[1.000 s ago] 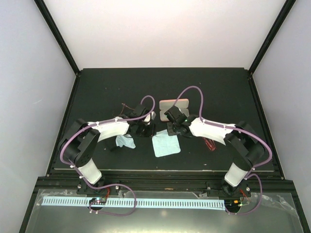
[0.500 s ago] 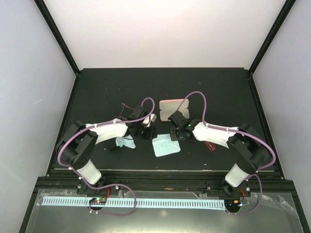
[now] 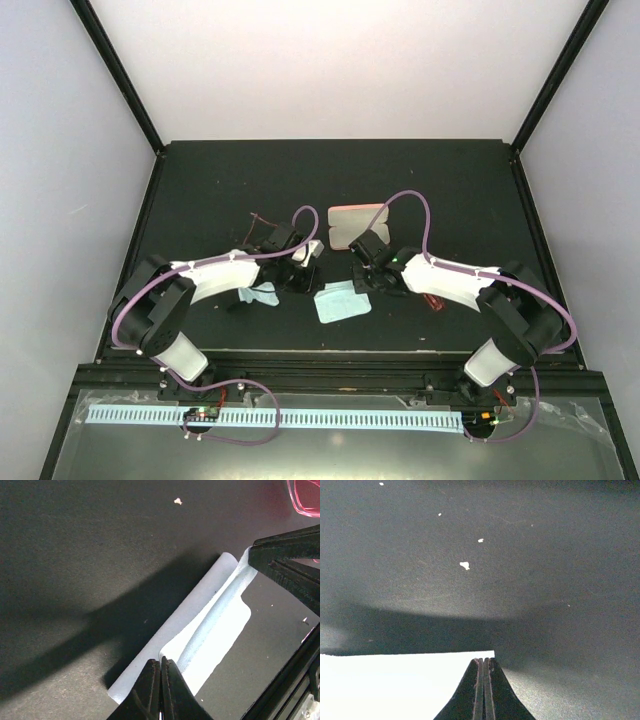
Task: Organize the sunglasses
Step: Fold the glasses cleaning cloth at the center of the board.
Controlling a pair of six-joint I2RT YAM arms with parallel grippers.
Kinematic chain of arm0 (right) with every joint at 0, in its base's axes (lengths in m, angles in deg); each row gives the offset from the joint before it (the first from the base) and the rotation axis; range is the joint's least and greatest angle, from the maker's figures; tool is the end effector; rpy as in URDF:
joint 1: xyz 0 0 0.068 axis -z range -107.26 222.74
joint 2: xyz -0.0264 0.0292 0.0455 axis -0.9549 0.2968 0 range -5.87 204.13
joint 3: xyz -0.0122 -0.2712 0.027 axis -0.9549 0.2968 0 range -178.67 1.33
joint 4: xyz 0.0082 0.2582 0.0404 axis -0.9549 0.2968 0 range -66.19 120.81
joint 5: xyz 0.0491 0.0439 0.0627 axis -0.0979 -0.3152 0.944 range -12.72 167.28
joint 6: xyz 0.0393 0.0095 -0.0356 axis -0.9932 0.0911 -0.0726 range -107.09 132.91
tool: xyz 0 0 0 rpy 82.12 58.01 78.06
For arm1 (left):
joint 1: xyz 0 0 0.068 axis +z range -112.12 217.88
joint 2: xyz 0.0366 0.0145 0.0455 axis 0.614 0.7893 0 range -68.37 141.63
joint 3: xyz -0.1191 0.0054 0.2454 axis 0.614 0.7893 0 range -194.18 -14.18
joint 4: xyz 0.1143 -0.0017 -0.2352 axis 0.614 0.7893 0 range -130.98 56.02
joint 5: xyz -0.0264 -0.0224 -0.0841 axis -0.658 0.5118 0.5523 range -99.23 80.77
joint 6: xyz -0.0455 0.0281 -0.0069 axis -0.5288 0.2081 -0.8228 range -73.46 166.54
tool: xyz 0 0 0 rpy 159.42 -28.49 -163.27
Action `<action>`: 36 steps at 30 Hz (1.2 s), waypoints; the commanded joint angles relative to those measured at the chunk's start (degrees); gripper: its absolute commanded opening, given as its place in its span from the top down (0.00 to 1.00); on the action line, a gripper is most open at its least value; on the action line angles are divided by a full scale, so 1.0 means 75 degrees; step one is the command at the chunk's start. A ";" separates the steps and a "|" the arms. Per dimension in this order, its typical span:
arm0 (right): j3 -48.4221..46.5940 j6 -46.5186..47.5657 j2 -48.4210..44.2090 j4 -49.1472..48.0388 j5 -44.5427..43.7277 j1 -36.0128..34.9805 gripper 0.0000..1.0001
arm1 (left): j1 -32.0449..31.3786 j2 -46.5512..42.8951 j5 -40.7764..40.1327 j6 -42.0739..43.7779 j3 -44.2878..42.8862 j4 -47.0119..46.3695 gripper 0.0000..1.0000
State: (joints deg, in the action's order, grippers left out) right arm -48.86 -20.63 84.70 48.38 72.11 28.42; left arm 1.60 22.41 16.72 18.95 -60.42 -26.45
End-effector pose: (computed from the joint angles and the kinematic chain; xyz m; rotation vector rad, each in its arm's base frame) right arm 0.2131 0.2035 0.1653 -0.2290 2.7220 0.2853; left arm 0.2284 -0.1870 0.1575 0.3854 2.7453 -0.9459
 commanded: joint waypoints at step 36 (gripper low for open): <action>0.0211 0.0201 0.0311 0.0293 0.0344 0.0017 0.99 | -0.0244 0.0605 0.0078 -0.0059 0.0386 -0.0503 0.98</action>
State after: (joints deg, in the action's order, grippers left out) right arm -47.79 -20.10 86.36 49.96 75.04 28.42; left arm 0.12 26.26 16.88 18.60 -58.13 -29.60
